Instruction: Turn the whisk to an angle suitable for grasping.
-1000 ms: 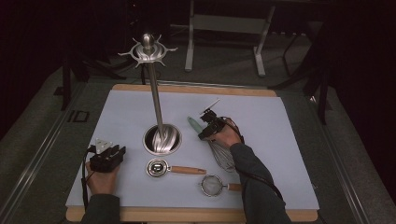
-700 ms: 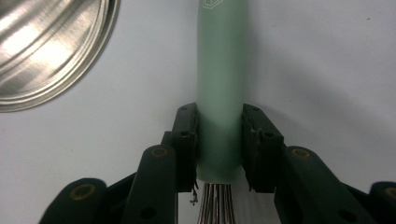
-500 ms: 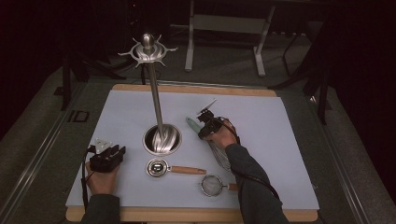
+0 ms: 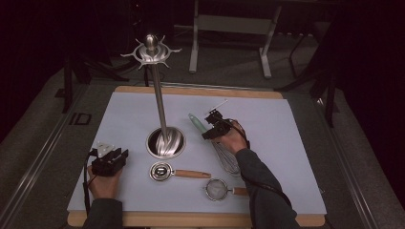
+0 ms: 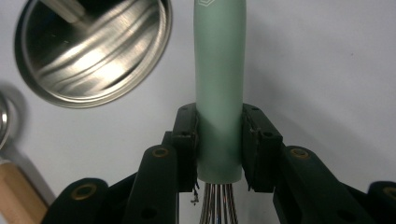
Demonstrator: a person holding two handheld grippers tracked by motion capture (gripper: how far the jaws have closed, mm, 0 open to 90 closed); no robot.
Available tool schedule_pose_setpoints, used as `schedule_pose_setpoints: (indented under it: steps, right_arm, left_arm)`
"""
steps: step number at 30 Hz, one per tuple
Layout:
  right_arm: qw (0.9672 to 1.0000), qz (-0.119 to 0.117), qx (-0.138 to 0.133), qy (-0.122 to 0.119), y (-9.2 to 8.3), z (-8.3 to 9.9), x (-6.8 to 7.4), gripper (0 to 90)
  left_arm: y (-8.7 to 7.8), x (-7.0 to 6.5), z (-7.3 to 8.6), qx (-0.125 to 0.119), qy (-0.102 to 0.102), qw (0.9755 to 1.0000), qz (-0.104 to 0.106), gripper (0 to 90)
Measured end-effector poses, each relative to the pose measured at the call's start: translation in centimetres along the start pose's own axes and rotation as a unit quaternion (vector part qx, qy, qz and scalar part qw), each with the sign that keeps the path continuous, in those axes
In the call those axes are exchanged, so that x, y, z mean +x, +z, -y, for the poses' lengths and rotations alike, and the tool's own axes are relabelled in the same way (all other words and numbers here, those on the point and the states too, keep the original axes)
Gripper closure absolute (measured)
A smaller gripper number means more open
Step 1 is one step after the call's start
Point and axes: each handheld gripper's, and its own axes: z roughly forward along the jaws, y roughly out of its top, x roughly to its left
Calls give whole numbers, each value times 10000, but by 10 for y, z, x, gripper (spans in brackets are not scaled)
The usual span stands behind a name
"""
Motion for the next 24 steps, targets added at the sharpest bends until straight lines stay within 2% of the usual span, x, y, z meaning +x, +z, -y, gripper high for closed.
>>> schedule_pose_setpoints:
  steps: [9, 15, 24]
  right_arm:
    - [9990, -109, -413, -146, -17, 3, 8, 694]
    - [9982, -20, -542, -264, -27, 3, 14, 694]
    - [9961, -63, -775, -417, -40, 4, 20, 694]
  left_arm:
    - [0, -1, 0, -6, 25, 10000, -15, 677]
    - [0, -1, 0, -5, 31, 10000, -23, 677]
    - [0, -1, 0, -4, 38, 10000, -36, 677]
